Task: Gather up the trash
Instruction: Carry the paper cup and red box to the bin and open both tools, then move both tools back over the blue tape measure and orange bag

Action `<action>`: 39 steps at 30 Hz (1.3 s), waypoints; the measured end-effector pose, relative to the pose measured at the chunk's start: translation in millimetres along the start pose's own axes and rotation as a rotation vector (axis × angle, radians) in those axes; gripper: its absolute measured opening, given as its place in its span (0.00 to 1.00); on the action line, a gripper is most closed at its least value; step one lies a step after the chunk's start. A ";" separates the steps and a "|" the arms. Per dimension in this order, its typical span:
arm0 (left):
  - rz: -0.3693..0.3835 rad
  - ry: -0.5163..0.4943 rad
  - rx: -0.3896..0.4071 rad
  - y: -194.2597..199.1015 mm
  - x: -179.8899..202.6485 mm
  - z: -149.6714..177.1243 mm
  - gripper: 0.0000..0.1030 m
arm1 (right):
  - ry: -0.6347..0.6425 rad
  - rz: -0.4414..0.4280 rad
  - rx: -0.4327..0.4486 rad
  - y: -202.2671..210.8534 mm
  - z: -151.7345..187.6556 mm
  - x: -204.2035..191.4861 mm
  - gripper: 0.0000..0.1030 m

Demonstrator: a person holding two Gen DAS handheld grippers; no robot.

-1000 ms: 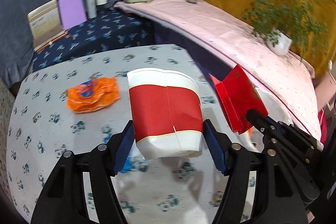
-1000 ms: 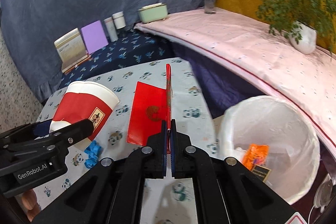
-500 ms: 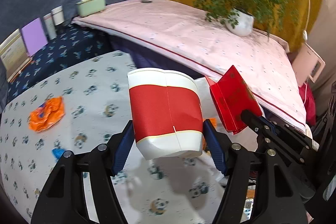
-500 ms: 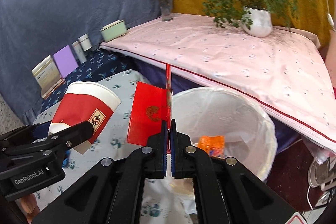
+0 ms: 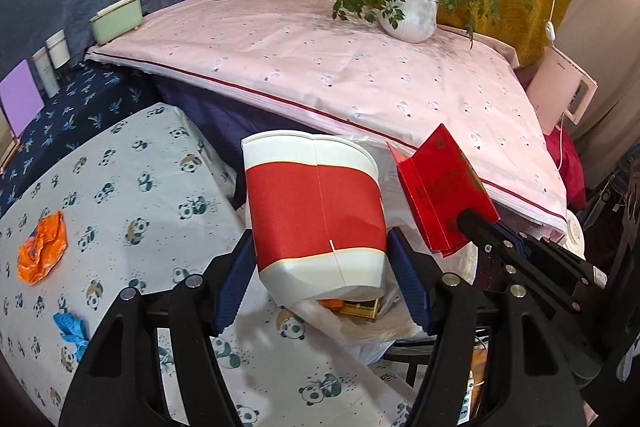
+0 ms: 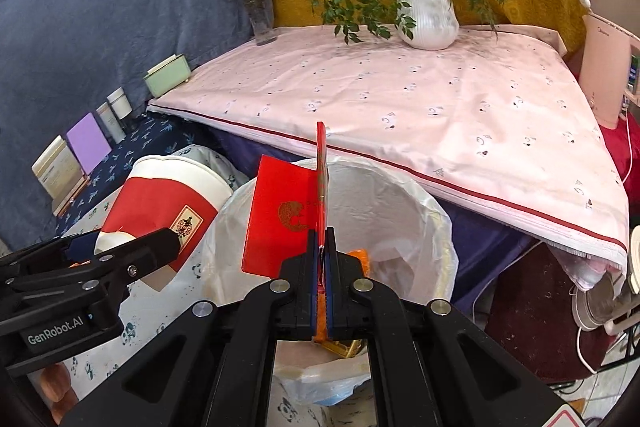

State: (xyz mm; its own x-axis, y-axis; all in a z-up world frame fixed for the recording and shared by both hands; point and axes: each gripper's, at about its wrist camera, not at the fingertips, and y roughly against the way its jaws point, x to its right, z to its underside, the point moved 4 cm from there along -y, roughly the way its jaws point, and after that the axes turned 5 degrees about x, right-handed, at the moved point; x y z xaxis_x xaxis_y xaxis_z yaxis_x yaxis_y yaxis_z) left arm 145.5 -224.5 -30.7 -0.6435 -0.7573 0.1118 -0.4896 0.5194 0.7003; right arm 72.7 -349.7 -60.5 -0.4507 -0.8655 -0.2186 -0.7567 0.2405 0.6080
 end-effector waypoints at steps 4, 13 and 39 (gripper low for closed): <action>0.010 0.023 -0.013 -8.0 1.0 0.0 0.71 | -0.008 0.003 -0.008 -3.4 1.4 4.4 0.03; -0.020 0.053 -0.012 -8.8 -14.1 2.5 0.75 | 0.000 -0.004 -0.027 -14.6 1.9 -1.1 0.03; -0.200 0.208 0.005 26.8 -103.1 30.3 0.87 | 0.096 -0.026 0.025 5.6 -0.2 -65.8 0.73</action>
State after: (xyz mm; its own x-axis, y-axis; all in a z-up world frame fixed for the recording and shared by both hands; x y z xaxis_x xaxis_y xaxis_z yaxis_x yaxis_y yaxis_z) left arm 180.9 -120.5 -44.9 -0.3993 -0.9096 0.1143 -0.5980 0.3530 0.7196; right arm 98.2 -291.5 -42.6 -0.3844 -0.9094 -0.1590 -0.7796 0.2276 0.5835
